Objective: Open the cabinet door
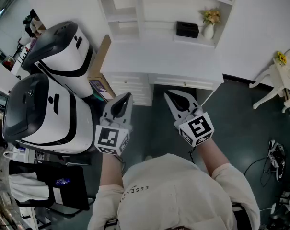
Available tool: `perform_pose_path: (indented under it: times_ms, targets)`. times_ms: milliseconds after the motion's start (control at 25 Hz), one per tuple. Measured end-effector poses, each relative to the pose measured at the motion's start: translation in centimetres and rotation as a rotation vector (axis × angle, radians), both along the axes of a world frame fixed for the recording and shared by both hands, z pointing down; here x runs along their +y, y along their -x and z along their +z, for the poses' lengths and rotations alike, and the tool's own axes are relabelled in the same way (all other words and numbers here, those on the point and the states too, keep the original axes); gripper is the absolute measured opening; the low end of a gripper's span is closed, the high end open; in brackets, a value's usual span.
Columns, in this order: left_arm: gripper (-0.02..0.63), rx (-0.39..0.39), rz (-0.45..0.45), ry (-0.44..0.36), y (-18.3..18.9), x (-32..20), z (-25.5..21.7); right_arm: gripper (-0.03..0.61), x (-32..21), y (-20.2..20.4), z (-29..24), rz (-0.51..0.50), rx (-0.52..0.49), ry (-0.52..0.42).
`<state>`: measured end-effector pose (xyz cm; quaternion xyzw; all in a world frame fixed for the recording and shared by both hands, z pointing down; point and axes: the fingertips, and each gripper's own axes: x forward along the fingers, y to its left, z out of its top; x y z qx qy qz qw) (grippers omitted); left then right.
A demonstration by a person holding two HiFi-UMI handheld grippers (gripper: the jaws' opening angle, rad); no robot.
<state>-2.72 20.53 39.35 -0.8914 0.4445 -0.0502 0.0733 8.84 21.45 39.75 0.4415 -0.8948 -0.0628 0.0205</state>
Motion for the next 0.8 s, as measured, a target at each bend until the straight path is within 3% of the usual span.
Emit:
perform_pose_path:
  times_ms: [320, 600, 640, 720, 800]
  targets:
    - [0.003, 0.021, 0.001, 0.016, 0.5, 0.8, 0.2, 0.014, 0.6, 0.5, 0.3, 0.003, -0.009, 0.022]
    - [0.013, 0.087, 0.021, 0.004, 1.1, 1.3, 0.0, 0.014, 0.6, 0.5, 1.1, 0.041, -0.017, 0.065]
    - [0.036, 0.095, 0.020, -0.011, 1.4, 1.1, -0.3, 0.014, 0.5, 0.7, 1.2, 0.045, -0.018, 0.067]
    - [0.174, 0.092, 0.013, -0.042, 2.4, 0.5, -1.2, 0.014, 0.2, 1.2, 1.1, 0.051, -0.023, 0.070]
    - [0.211, 0.059, 0.005, -0.065, 3.6, -0.3, -1.8, 0.014, -0.2, 2.2, 1.1, 0.058, -0.023, 0.068]
